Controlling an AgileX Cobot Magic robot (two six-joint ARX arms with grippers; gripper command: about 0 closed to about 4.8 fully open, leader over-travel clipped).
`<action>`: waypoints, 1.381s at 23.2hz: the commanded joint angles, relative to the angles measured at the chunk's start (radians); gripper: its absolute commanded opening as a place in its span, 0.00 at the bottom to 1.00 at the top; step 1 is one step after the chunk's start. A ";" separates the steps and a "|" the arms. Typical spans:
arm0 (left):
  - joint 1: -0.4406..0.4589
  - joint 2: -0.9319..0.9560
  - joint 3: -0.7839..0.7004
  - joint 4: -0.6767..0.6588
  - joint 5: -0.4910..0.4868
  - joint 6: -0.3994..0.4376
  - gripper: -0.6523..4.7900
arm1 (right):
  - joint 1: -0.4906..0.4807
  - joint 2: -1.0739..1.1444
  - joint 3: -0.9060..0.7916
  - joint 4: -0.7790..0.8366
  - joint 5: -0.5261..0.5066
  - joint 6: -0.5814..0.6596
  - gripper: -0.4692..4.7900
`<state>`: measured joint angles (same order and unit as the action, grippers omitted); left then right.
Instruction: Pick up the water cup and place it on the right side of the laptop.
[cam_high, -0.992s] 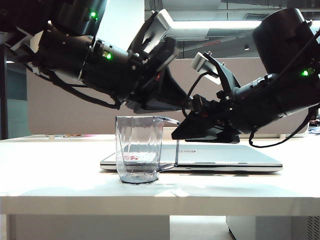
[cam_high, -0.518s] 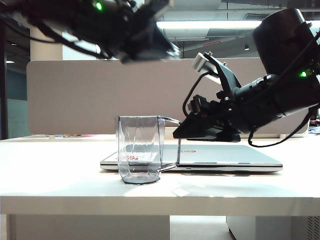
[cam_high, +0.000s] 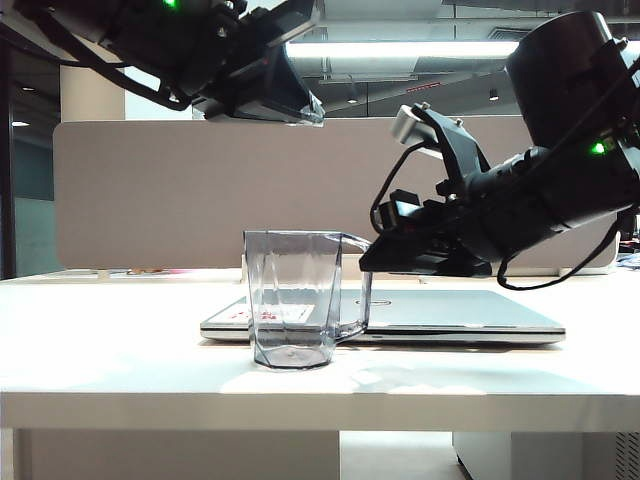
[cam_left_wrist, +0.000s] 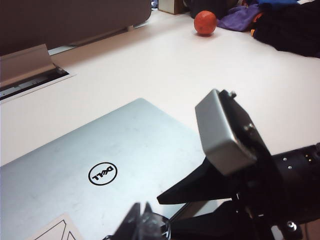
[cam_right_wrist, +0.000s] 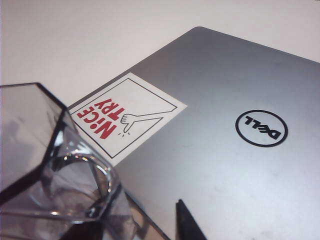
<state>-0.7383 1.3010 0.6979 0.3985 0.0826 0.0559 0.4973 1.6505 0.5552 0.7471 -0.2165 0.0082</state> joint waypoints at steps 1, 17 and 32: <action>-0.002 -0.004 0.005 0.006 -0.024 0.023 0.11 | 0.000 -0.002 0.003 0.023 -0.005 0.003 0.46; -0.002 -0.004 0.005 0.007 -0.043 0.023 0.11 | 0.026 0.042 0.004 0.068 -0.026 0.025 0.46; -0.002 -0.004 0.005 0.006 -0.045 0.023 0.11 | 0.026 0.111 0.010 0.148 -0.021 0.025 0.28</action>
<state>-0.7387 1.3014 0.6979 0.3988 0.0402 0.0750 0.5236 1.7645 0.5598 0.8639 -0.2363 0.0330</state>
